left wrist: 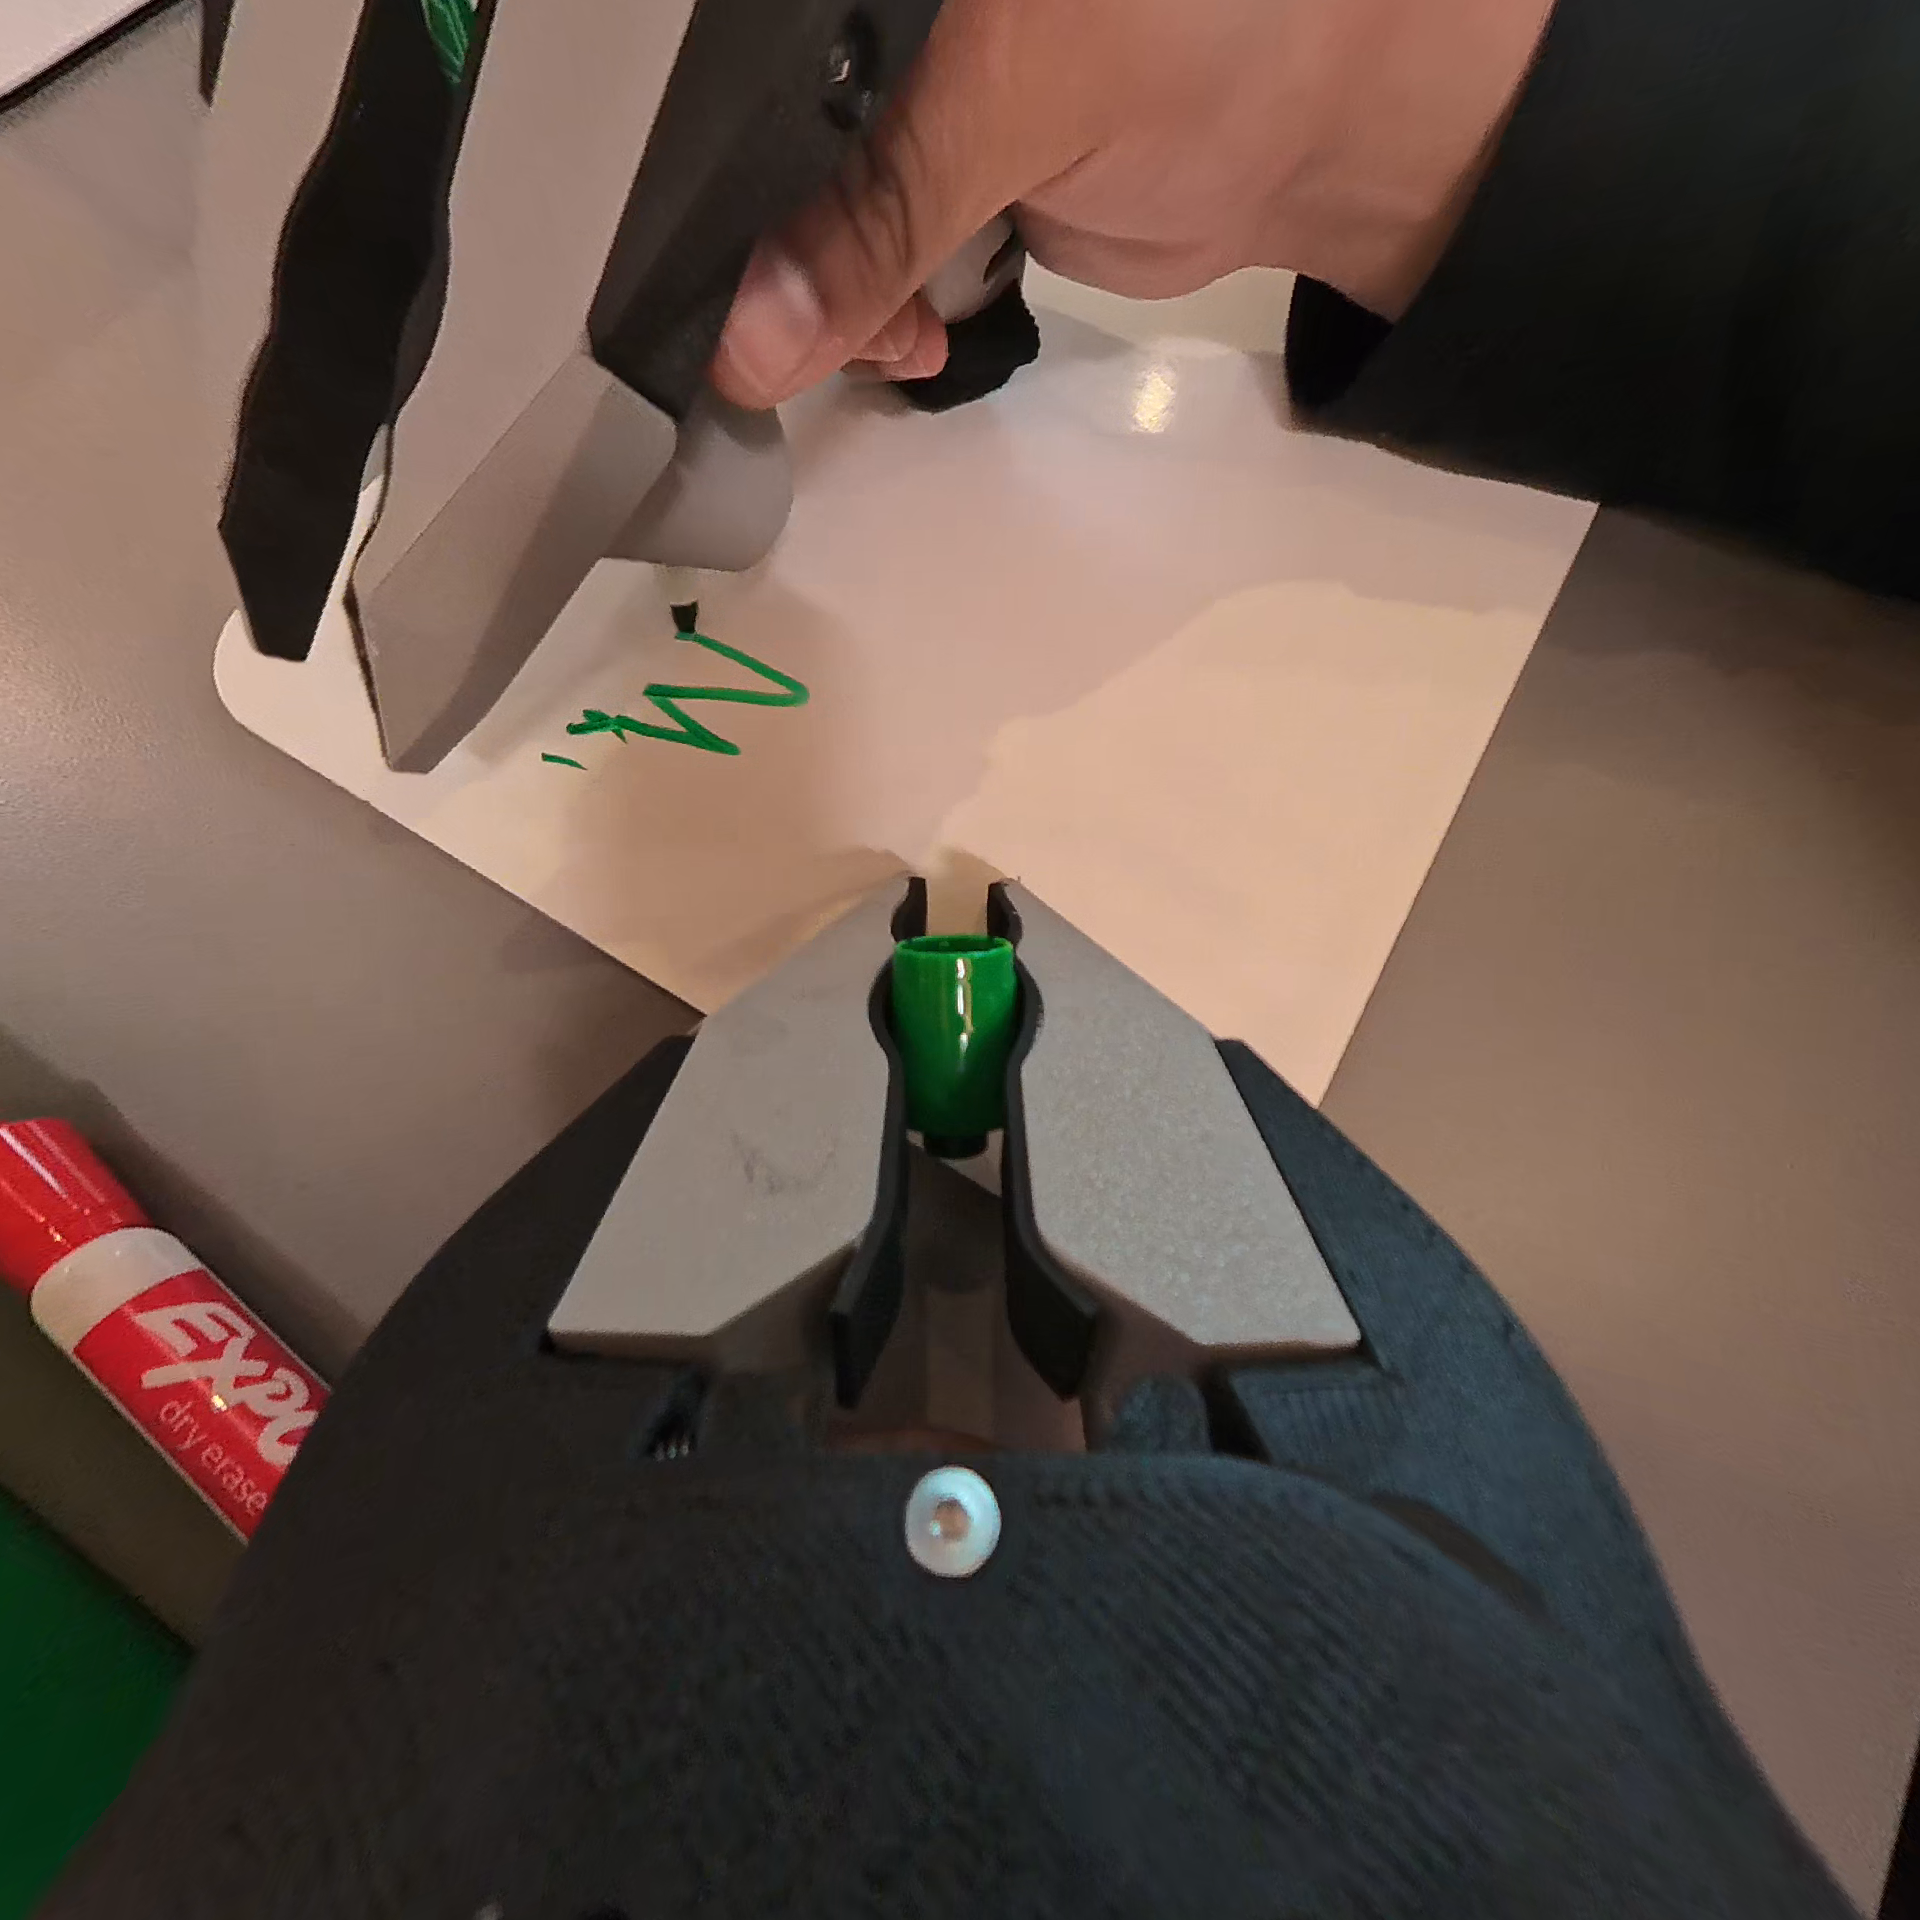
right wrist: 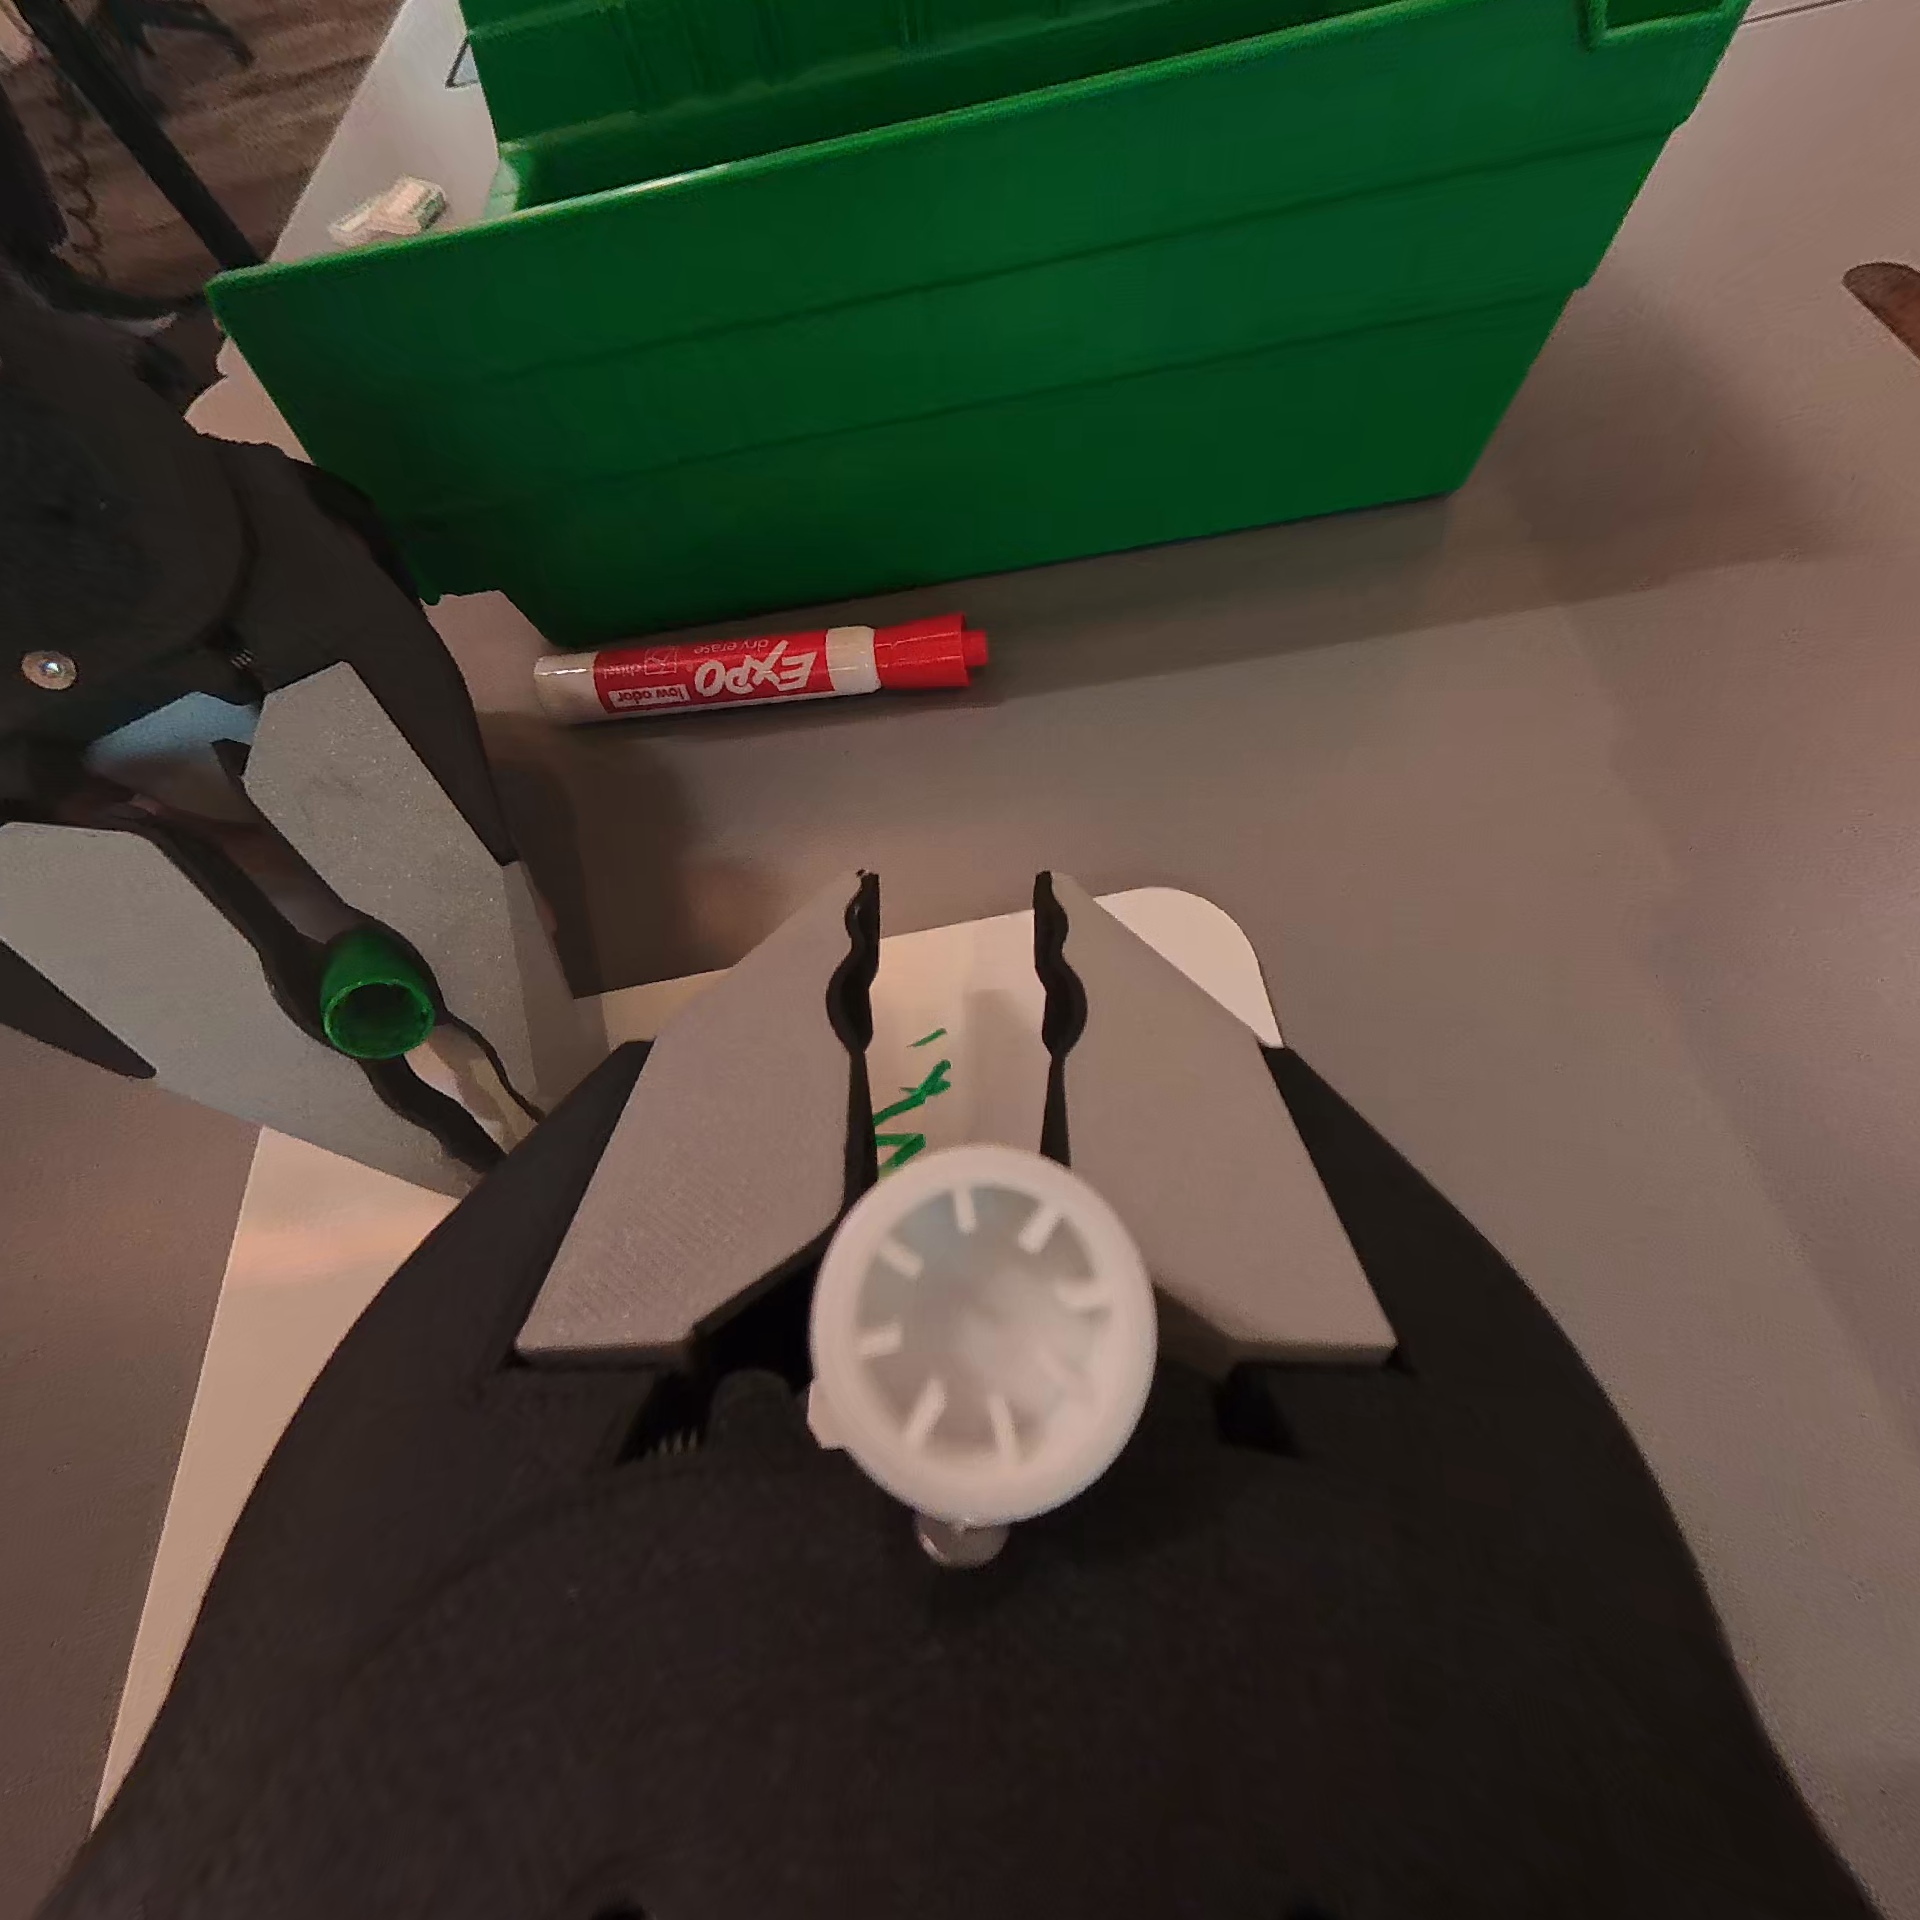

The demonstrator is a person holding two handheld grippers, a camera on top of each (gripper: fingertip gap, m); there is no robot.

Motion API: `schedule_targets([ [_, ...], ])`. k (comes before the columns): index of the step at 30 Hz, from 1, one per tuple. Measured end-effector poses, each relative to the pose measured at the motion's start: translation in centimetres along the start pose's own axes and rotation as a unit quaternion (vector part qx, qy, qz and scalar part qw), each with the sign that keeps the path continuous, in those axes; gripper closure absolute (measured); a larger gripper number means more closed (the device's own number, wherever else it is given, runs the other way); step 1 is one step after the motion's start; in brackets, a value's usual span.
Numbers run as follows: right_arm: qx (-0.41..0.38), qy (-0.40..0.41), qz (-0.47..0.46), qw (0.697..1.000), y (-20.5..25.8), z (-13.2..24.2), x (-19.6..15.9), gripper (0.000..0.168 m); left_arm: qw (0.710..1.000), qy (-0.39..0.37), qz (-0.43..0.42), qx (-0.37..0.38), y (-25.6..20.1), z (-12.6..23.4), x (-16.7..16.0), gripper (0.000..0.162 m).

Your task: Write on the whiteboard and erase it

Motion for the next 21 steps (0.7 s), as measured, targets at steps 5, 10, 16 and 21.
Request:
schedule_targets([
  [5,-0.006,-0.017,-0.009,1.000,-0.1,1.0,0.0,0.141,1.000,0.000,-0.001,0.001,0.0,0.0,0.0,0.153],
  [10,-0.011,-0.027,-0.006,1.000,0.3,2.1,0.1,0.140,1.000,0.000,-0.002,0.002,-0.1,0.0,0.0,0.152],
  [16,-0.025,-0.012,-0.014,1.000,0.4,2.0,-0.4,0.141,1.000,-0.001,-0.003,0.002,-0.1,0.0,0.0,0.153],
  [21,-0.039,-0.004,-0.012,0.999,0.3,1.6,-0.5,0.140,1.000,0.000,-0.005,0.003,-0.1,0.0,0.0,0.152],
])
Point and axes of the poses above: each gripper's, where its closed fingertips meet, z back along the fingers, x out of its top, y = z × x across the jaws, the point moved 5 cm from there along z, back along the fingers, and after that the axes turned 2 degrees about y, right-handed, at the moved point
